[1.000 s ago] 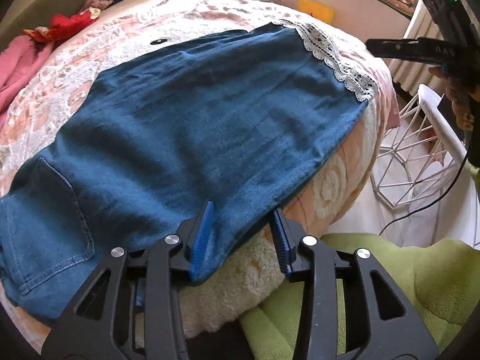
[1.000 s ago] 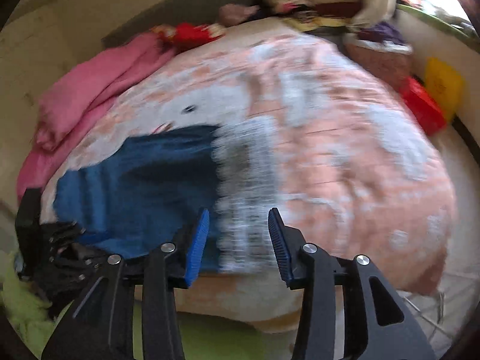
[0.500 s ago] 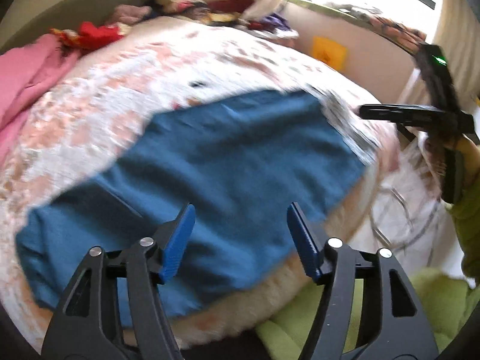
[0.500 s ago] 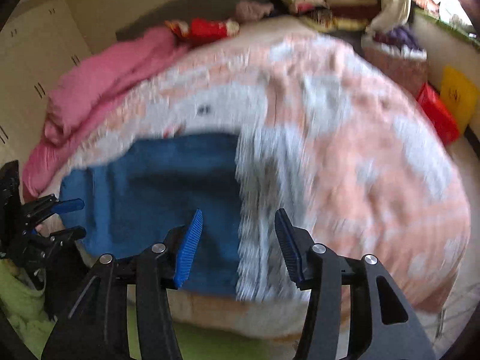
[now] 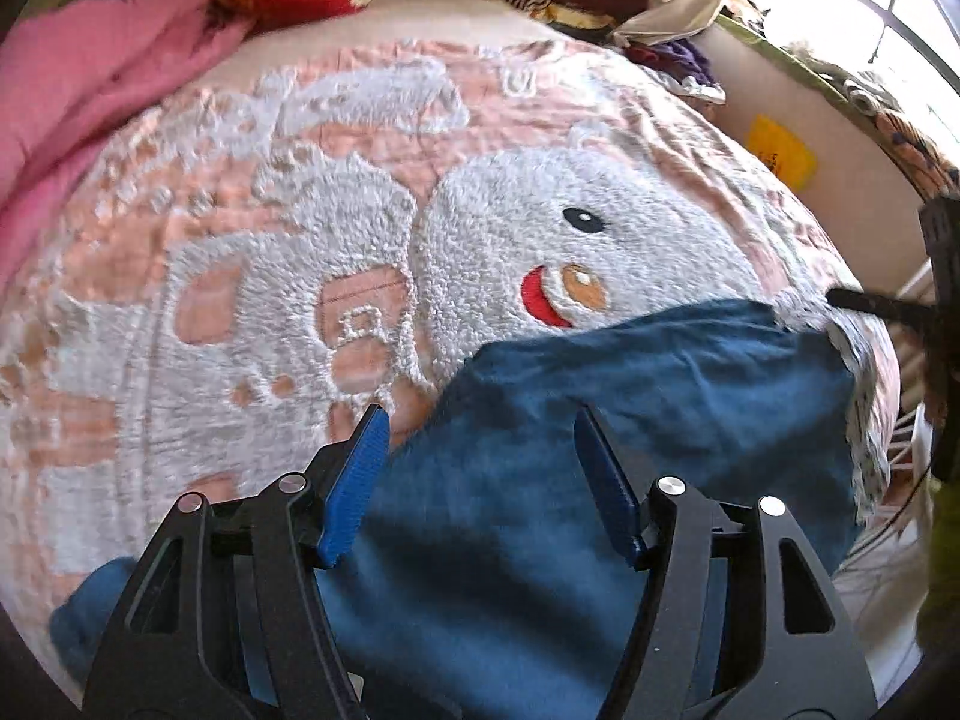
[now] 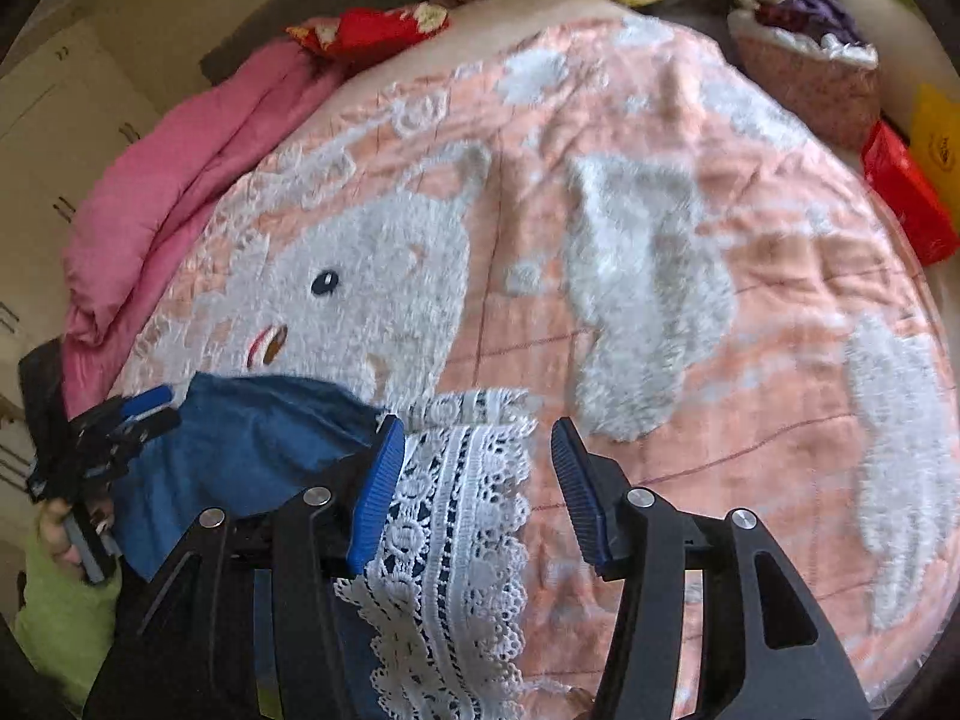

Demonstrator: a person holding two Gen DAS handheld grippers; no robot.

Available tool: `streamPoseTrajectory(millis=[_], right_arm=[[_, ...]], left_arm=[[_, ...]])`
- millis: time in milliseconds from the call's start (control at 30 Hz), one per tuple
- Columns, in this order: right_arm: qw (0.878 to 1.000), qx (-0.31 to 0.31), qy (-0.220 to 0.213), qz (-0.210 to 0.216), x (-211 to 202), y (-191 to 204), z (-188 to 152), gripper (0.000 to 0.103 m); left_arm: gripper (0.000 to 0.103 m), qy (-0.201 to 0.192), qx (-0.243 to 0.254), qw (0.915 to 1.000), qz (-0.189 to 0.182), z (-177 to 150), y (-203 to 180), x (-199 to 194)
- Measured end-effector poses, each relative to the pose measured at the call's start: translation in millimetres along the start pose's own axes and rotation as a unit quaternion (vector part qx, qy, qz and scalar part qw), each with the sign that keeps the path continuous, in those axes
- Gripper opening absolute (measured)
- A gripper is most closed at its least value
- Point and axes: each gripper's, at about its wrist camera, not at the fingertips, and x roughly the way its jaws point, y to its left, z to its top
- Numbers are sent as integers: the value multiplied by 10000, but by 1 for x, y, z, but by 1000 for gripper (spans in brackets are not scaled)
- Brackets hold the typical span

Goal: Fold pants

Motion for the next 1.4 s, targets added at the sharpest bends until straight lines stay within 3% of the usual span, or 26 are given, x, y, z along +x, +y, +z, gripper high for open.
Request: streamPoseTrajectory(millis=[33, 100, 133, 167, 200, 233, 333, 400, 533, 600, 633, 667, 800, 900, 967, 1000, 1033, 1067, 1100, 1300, 1400], right_arm=[[10000, -66, 50, 51, 2, 2, -3, 48], [9996, -249, 7, 148, 3, 10, -7, 27], [9991, -392, -43, 129, 1, 14, -10, 7], [9985, -518, -137, 111, -3, 18, -12, 4], [9978, -603, -274, 96, -8, 22, -13, 4], [9967, -640, -480, 95, -16, 24, -12, 4], [9951, -539, -801, 221, -21, 21, -7, 4], [9966, -529, -629, -55, -6, 15, -6, 4], [9983, -481, -253, -188, 18, 6, -16, 11], [9986, -317, -410, -137, 12, 1, -15, 27], [9984, -204, -516, -134, 8, -2, -12, 46], [9982, -152, -576, -108, 5, -6, -12, 51], [9988, 45, -468, 98, 16, -18, -3, 51], [9980, 263, -167, 544, 32, -24, -5, 52], [9981, 134, -161, 585, 34, -18, -8, 49], [9982, 69, -164, 565, 33, -16, -9, 45], [9982, 10, -135, 592, 33, -14, -10, 34], [9977, -40, -107, 662, 33, -11, -11, 24], [9976, -121, -125, 668, 30, -7, -12, 21], [9958, -503, -668, 365, -2, 12, 2, 18], [9959, -620, -621, 211, 5, 13, 10, 18]], left_arm=[[57, 41, -60, 10000, -45, 0, 2, 5], [57, 97, -108, 9999, -72, 1, 4, 14], [53, 145, -75, 9998, -59, 1, 3, 18], [44, 176, -43, 9998, -13, 0, 2, 21], [27, 182, -24, 9998, -16, -1, 1, 23], [25, 170, -31, 9998, -47, -2, 1, 23], [23, 112, -8, 9999, 8, -1, 0, 22], [23, 97, -26, 9999, 10, 0, 0, 22], [26, 53, -8, 9999, 86, -1, 0, 21], [30, 45, 11, 9999, 122, -1, 0, 22], [33, 42, 15, 9999, 127, 0, 0, 23], [34, 32, 11, 9999, 122, 0, 0, 23], [40, 26, -55, 10000, 65, 1, 2, 26], [41, 10, -42, 10000, 73, 1, 0, 28], [39, 1, -1, 10000, 94, -1, -2, 28], [31, 10, 5, 10000, 57, -1, -3, 28], [20, 20, 3, 10000, 6, -2, -4, 27], [16, 17, 7, 10000, 7, -2, -5, 26], [9, -1, 45, 10000, 43, -2, -7, 25], [7, -326, 124, 9993, 121, 4, -13, 8], [7, -377, 184, 9988, 237, 7, -16, 10]])
